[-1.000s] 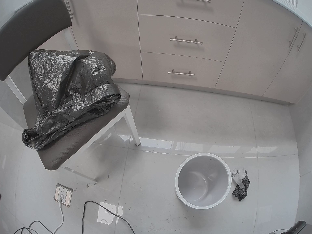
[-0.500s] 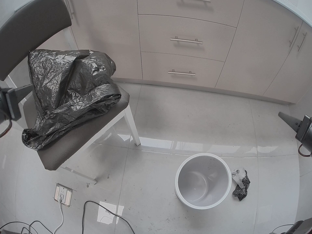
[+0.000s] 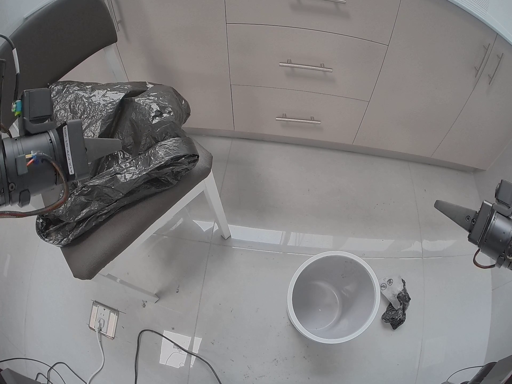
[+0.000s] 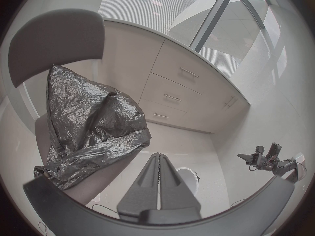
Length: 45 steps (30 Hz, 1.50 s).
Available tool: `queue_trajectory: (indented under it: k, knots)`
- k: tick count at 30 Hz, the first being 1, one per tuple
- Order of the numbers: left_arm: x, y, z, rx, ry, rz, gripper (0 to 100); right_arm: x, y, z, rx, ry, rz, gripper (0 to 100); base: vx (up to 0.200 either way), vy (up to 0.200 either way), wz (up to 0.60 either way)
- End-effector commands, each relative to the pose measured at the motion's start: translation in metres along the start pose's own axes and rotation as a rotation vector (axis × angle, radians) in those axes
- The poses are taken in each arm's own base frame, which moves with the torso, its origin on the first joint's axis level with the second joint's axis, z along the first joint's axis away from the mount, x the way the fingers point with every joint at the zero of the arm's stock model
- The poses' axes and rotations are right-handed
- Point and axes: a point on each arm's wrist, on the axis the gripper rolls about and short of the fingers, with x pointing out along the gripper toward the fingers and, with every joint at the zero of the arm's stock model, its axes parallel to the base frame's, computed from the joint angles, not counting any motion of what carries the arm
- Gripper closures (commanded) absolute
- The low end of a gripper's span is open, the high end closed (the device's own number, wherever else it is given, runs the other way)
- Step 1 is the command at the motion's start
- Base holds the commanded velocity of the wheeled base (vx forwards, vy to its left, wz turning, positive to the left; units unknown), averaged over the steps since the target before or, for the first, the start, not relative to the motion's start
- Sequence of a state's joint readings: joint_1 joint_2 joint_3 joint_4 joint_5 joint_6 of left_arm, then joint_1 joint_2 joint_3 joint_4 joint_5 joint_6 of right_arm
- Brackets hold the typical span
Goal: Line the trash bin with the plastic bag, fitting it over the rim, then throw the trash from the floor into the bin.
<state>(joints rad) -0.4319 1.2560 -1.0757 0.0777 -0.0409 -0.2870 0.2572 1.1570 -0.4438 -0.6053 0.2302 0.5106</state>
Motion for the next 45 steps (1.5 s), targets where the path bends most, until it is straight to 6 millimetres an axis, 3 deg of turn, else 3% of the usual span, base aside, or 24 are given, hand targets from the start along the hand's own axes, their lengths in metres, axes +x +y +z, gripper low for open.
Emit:
queue_trajectory:
  k: [1, 10, 11, 13, 14, 28, 39, 45]
  knots:
    - [0.002, -0.001, -0.004, -0.001, 0.019, -0.011, 100, 0.0, 0.0, -0.002, 0.01, 0.014, 0.017, 100, 0.0, 0.0, 0.0]
    - [0.003, -0.005, -0.013, 0.009, 0.051, -0.037, 100, 0.0, -0.001, -0.005, 0.011, 0.027, 0.015, 100, 0.0, 0.0, 0.0]
    - [0.004, -0.005, -0.014, 0.009, 0.055, -0.038, 0, 0.0, -0.001, -0.005, 0.011, 0.028, 0.014, 100, 0.0, 0.0, 0.0]
    - [0.004, -0.005, -0.014, 0.009, 0.056, -0.037, 0, 0.0, -0.001, -0.006, 0.012, 0.03, 0.014, 100, 0.0, 0.0, 0.0]
    - [0.004, -0.005, -0.014, 0.01, 0.057, -0.039, 0, 0.0, -0.001, -0.006, 0.012, 0.03, 0.014, 0, 0.0, 0.0, 0.0]
    - [0.016, -0.006, -0.023, 0.091, 0.101, -0.036, 0, 0.001, -0.001, -0.004, 0.028, 0.025, 0.014, 0, 0.0, 0.0, 0.0]
    - [0.044, 0.001, -0.033, 0.68, 0.177, 0.06, 0, 0.002, -0.002, -0.004, 0.028, 0.013, 0.012, 0, 0.0, 0.0, 0.0]
    - [0.062, 0.002, -0.038, 0.81, 0.208, 0.067, 0, 0.002, -0.002, -0.003, 0.027, 0.01, 0.012, 0, 0.0, 0.0, 0.0]
